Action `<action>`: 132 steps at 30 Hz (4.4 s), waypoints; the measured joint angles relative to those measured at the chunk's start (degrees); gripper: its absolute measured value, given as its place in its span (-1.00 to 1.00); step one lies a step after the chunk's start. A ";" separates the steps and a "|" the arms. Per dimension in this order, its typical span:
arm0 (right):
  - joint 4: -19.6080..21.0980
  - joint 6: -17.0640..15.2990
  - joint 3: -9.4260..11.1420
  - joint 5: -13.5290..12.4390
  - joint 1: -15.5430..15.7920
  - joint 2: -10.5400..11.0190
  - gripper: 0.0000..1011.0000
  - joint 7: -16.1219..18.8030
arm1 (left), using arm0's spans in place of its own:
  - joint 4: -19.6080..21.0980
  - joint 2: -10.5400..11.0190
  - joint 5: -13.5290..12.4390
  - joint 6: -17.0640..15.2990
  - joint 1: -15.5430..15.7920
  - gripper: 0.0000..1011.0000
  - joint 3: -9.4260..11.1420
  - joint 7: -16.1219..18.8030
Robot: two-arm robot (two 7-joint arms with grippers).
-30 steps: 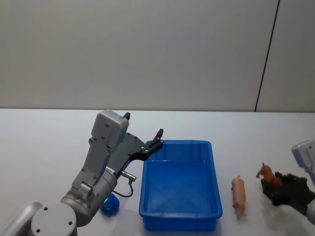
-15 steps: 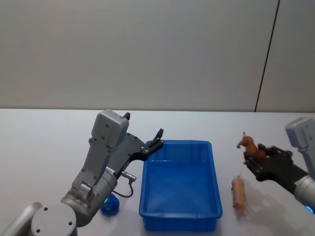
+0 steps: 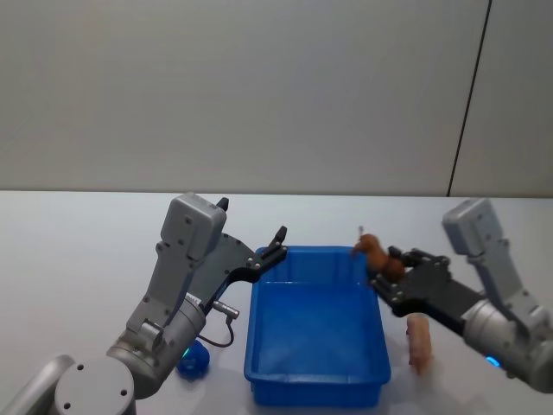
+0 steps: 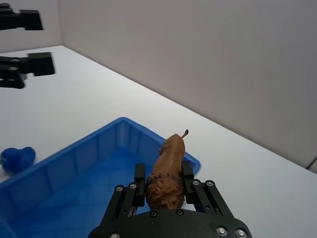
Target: Pick up the two dolls from the table and place them into the box.
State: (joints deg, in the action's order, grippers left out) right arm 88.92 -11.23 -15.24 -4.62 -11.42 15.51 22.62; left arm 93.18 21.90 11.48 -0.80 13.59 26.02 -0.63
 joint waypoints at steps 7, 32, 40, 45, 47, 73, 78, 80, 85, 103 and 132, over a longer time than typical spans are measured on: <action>-1.51 -0.12 -2.06 1.29 -0.88 -1.94 -0.18 1.68 | 0.00 0.00 0.00 0.00 0.00 0.98 0.00 0.00; -3.80 -0.34 -3.67 1.52 -1.03 -3.28 0.98 0.30 | 0.00 0.00 0.00 0.00 0.00 0.98 0.00 0.00; -2.22 -0.28 -2.37 -0.52 0.90 -1.34 0.98 -1.43 | 0.00 0.00 0.00 0.00 0.00 0.98 0.00 0.00; -1.30 -0.50 -1.58 -1.58 2.31 -0.01 0.98 -2.32 | 0.00 0.00 0.00 0.00 0.00 0.98 0.00 0.00; -0.83 -0.60 -1.17 -2.08 3.08 0.69 0.98 -2.86 | 0.00 0.00 0.00 0.00 0.00 0.98 0.00 0.00; -2.03 -4.69 1.14 -4.59 5.15 3.83 0.98 -5.40 | 0.00 0.00 0.00 0.00 0.00 0.98 0.00 0.00; -3.41 -5.65 0.88 -4.28 4.46 3.37 0.98 -5.32 | 0.00 0.00 0.00 0.00 0.00 0.98 0.00 0.00; -3.77 -6.03 0.81 -4.17 4.24 3.23 0.98 -5.30 | 0.00 0.00 0.00 0.00 0.00 0.98 0.00 0.00; -5.10 -7.40 0.43 -3.78 3.68 2.74 0.98 -5.24 | 0.00 0.00 0.00 0.00 0.00 0.98 0.00 0.00; -7.44 -11.30 -0.44 -3.00 2.92 1.81 0.44 -5.00 | 0.00 0.00 0.00 0.00 0.00 0.98 0.00 0.00; -3.10 -4.39 0.41 -4.53 2.71 1.54 -0.28 -8.60 | 0.00 0.00 0.00 0.00 0.00 0.98 0.00 0.00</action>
State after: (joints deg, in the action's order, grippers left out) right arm 85.82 -15.61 -14.83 -9.15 -8.72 17.05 14.03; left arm 93.18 21.90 11.48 -0.80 13.59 26.02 -0.62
